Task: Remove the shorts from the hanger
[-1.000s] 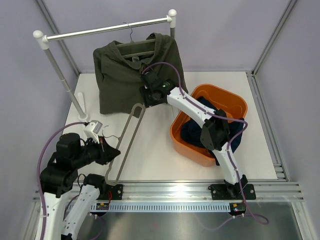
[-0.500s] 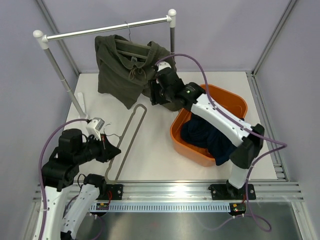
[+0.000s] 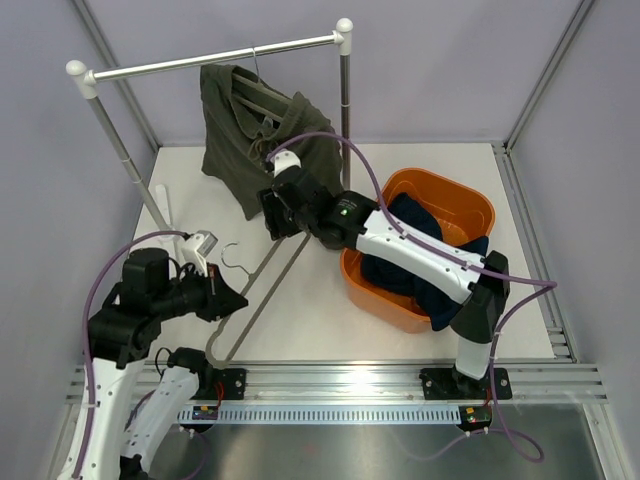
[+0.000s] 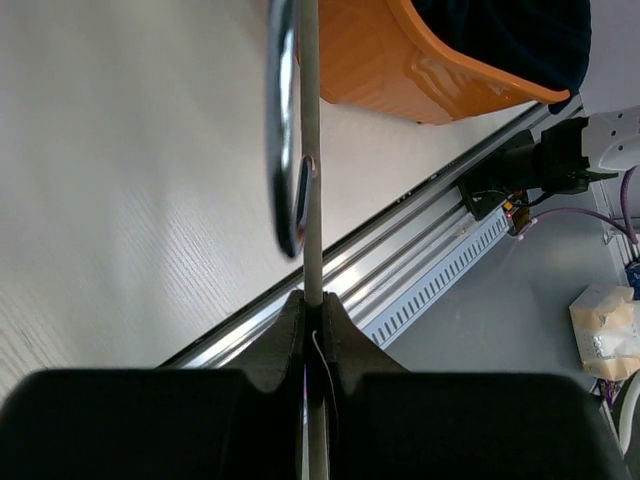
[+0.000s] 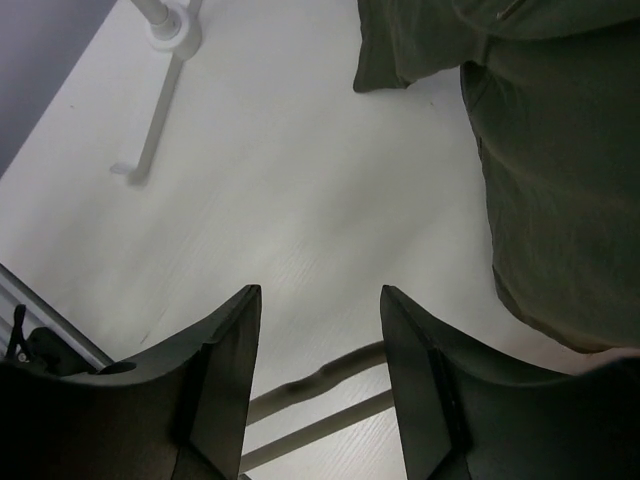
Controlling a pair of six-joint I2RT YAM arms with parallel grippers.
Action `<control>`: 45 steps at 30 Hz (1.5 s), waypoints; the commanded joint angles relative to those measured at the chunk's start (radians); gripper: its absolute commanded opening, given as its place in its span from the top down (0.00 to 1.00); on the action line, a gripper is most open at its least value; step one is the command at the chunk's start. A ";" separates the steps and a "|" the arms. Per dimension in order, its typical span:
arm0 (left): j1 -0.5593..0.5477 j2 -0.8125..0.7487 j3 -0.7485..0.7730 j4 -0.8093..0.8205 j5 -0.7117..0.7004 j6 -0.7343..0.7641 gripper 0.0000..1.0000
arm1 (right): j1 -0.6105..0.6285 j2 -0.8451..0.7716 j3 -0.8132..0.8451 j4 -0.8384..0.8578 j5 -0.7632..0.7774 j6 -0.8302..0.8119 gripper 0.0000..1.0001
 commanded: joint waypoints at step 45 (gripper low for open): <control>-0.002 0.351 0.637 0.188 -0.832 0.021 1.00 | 0.033 -0.654 -0.304 -0.067 0.470 -0.011 0.26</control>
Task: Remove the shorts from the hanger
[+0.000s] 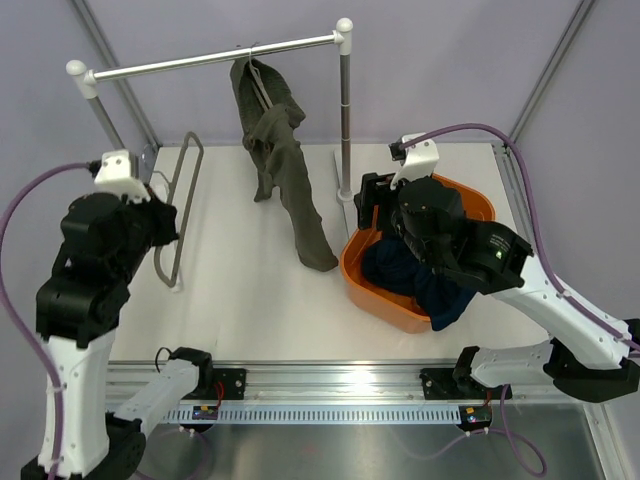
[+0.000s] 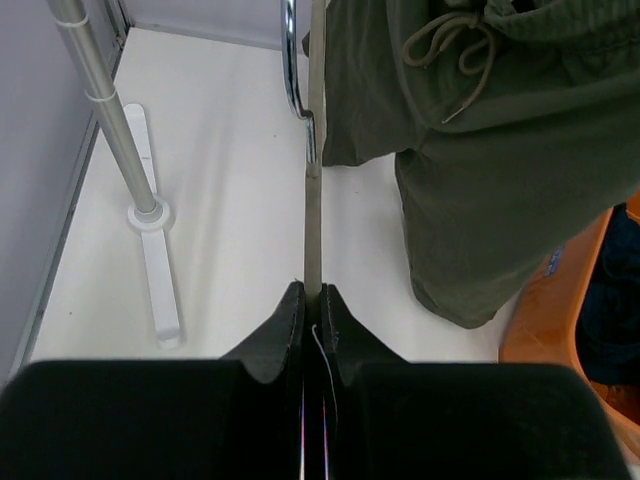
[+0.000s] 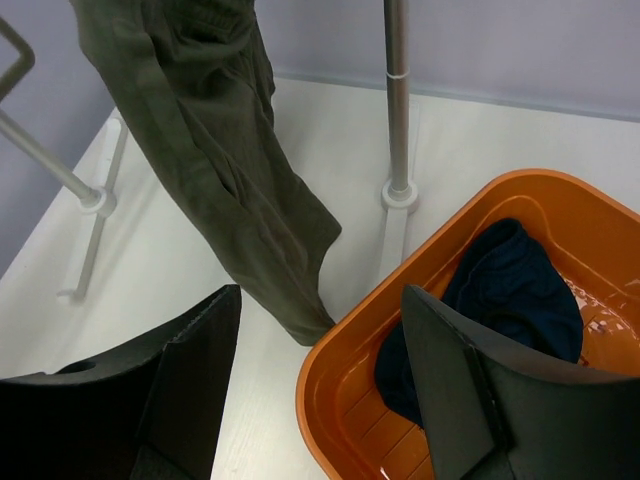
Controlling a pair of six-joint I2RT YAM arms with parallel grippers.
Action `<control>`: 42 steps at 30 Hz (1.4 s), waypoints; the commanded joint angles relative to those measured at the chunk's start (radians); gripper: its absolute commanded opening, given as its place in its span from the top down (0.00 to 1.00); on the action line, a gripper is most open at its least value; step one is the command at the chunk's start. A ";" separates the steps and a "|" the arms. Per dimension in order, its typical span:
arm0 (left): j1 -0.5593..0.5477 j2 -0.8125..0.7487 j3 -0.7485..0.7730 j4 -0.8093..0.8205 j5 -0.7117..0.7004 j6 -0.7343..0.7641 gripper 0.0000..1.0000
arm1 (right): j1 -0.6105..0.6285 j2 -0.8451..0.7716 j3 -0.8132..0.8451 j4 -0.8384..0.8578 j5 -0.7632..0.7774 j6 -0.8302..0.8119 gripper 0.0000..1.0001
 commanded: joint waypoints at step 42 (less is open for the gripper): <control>0.155 0.609 0.379 0.591 -0.091 0.157 1.00 | -0.289 -0.070 -0.377 0.305 -0.322 -0.026 0.23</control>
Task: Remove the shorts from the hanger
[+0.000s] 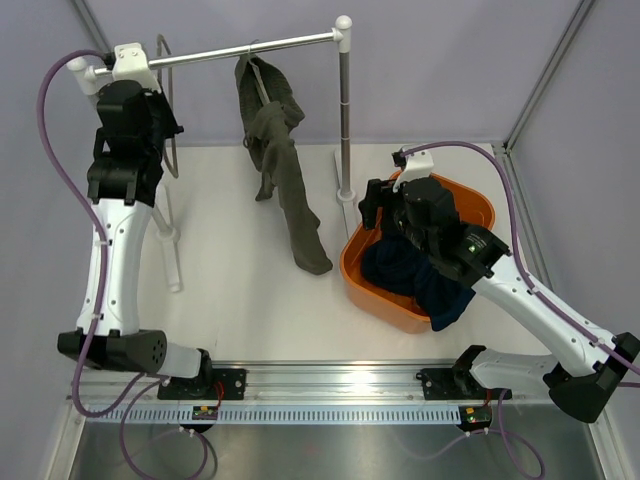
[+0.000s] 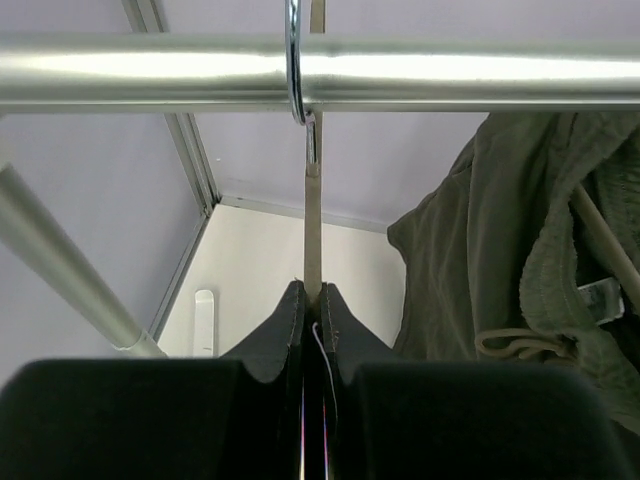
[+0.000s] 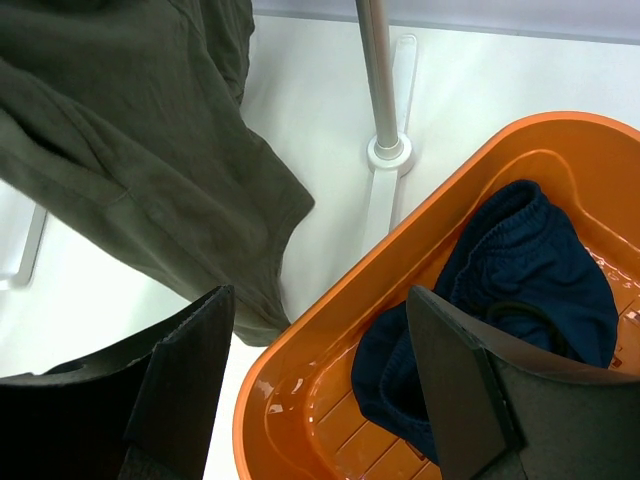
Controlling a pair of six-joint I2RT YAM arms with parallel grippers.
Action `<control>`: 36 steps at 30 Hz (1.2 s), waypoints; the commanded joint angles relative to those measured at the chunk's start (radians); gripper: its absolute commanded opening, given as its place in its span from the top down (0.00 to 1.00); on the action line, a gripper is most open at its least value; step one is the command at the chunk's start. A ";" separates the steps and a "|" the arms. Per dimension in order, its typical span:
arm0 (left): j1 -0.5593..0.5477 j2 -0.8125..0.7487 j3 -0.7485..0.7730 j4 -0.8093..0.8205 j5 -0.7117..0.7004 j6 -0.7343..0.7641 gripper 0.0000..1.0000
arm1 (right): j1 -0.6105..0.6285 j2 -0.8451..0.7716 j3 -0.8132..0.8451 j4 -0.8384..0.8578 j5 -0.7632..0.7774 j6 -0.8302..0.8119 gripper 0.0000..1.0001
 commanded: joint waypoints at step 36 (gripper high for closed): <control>0.016 -0.121 -0.105 0.109 0.016 -0.071 0.76 | -0.015 -0.007 -0.019 0.041 -0.025 -0.003 0.23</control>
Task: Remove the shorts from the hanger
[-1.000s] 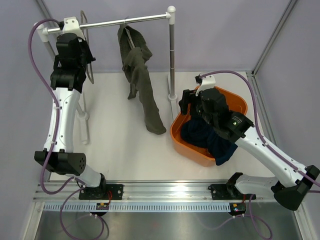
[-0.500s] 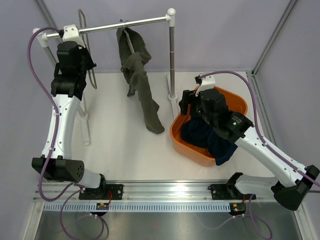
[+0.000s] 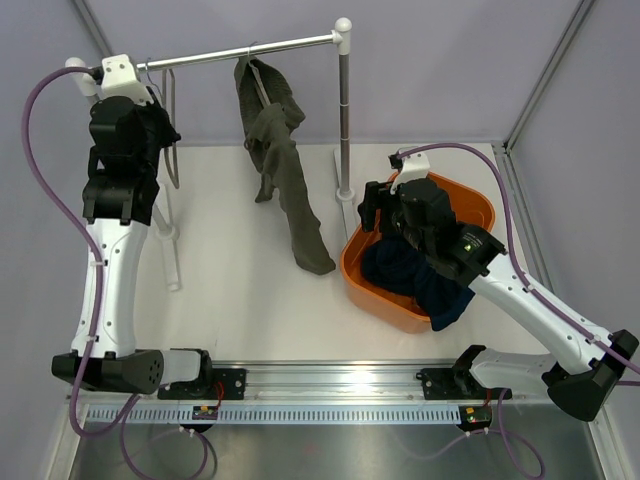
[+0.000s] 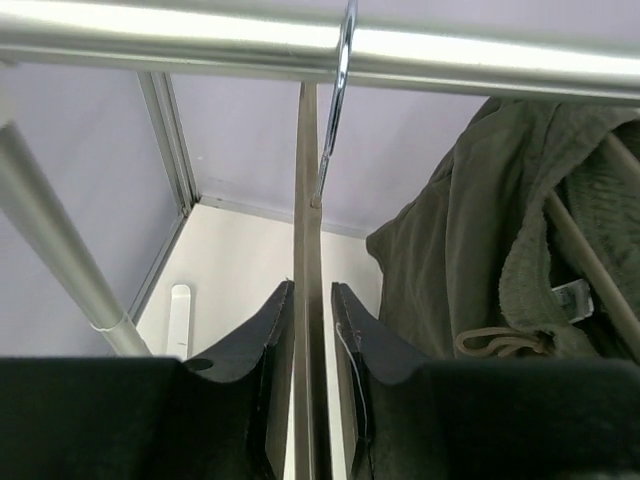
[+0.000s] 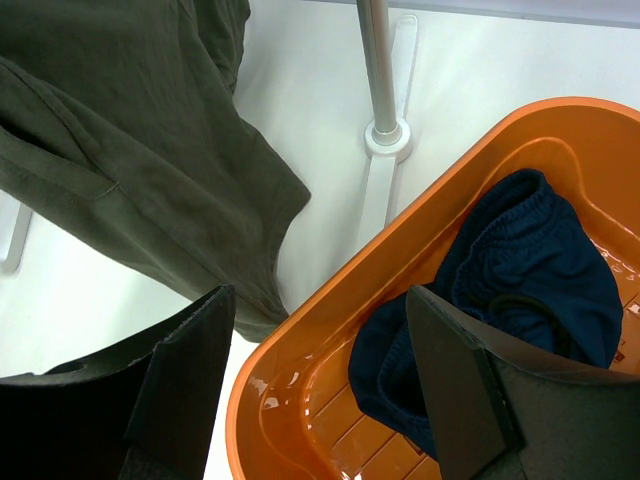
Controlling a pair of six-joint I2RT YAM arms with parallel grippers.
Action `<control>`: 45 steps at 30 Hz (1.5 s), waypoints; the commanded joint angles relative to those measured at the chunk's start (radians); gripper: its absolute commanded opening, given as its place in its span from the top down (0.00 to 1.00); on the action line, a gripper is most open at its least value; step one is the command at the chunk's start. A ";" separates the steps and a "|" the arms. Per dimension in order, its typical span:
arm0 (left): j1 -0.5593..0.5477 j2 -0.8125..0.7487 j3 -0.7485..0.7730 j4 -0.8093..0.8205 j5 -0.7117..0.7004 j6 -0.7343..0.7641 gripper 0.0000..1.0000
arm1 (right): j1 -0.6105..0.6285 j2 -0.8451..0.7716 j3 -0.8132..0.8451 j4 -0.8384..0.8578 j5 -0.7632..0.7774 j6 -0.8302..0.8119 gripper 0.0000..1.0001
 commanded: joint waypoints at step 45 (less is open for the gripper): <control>-0.428 0.298 0.435 0.069 -0.214 -0.092 0.44 | -0.010 -0.116 0.053 -0.153 0.019 0.010 0.24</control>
